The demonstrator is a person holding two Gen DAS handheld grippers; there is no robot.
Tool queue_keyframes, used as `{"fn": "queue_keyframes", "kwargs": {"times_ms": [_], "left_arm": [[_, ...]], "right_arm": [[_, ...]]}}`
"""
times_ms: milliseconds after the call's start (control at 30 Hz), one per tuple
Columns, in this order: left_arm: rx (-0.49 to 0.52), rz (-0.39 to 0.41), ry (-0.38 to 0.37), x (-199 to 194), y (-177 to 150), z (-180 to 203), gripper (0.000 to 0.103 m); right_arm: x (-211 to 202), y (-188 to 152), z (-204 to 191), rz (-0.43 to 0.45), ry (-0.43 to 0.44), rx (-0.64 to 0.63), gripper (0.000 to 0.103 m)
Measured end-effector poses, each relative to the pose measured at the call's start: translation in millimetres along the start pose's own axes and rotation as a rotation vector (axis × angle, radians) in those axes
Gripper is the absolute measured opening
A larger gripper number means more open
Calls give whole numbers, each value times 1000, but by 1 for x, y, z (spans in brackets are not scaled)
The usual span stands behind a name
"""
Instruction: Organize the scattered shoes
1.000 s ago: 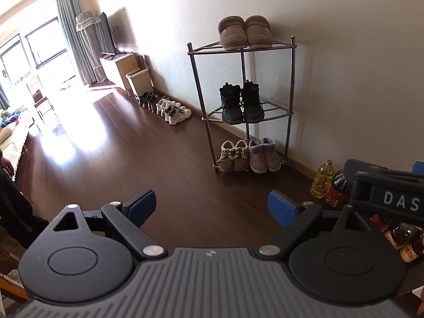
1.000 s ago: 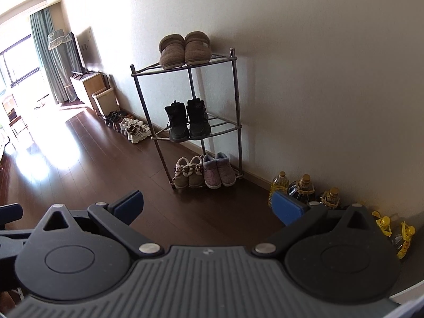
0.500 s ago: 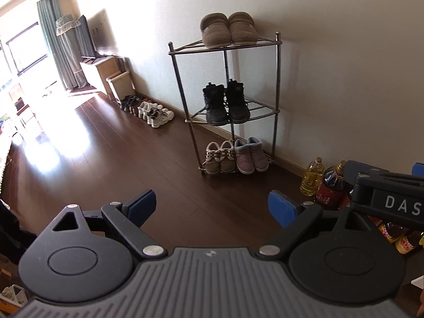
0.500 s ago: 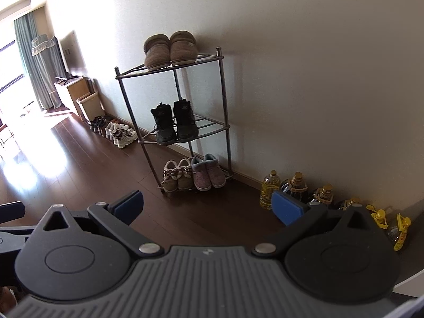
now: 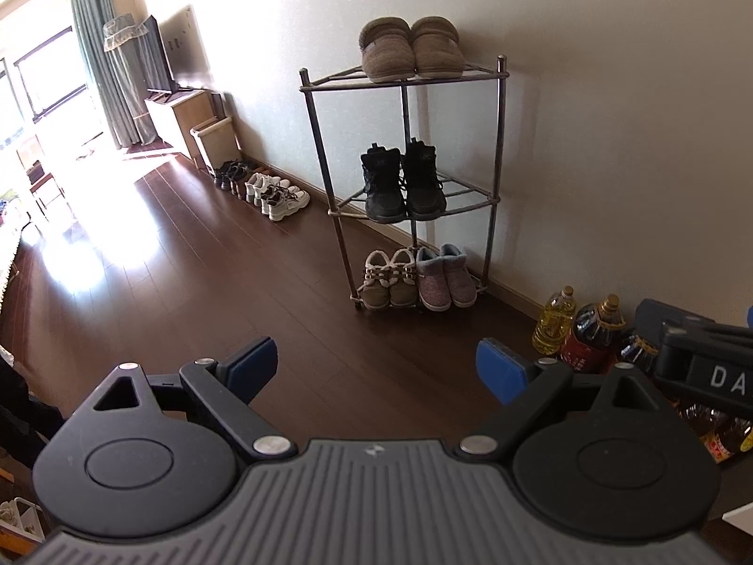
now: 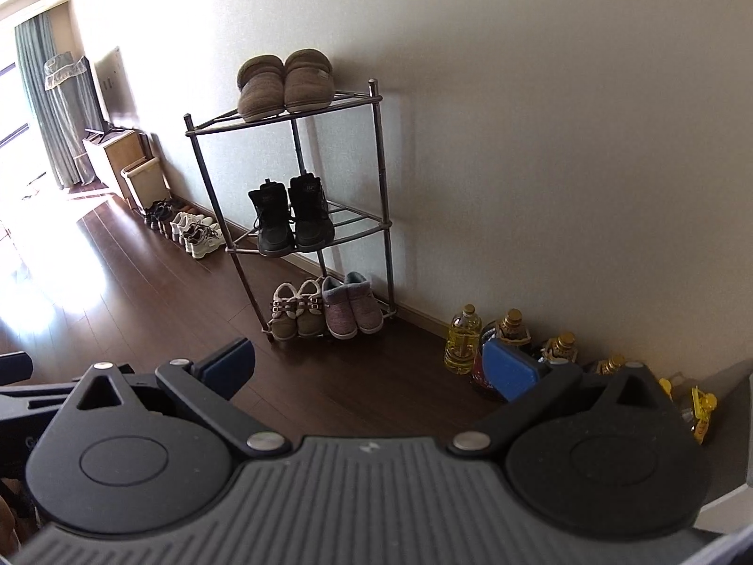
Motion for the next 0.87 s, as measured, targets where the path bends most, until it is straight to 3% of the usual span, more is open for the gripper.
{"fn": "queue_keyframes", "kwargs": {"times_ms": [867], "left_arm": [[4, 69, 71, -30, 21, 40, 93]], "right_arm": [[-13, 32, 36, 40, 58, -39, 102]]}}
Point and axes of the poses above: each gripper's, at about its wrist camera, not at the fingertips, and x roughly the way its jaws point, z to its right, y to its top, the point moved 9 cm from there along x, roughly the way its jaws point, and after that the axes turned 7 degrees about z, right-handed, at the moved point
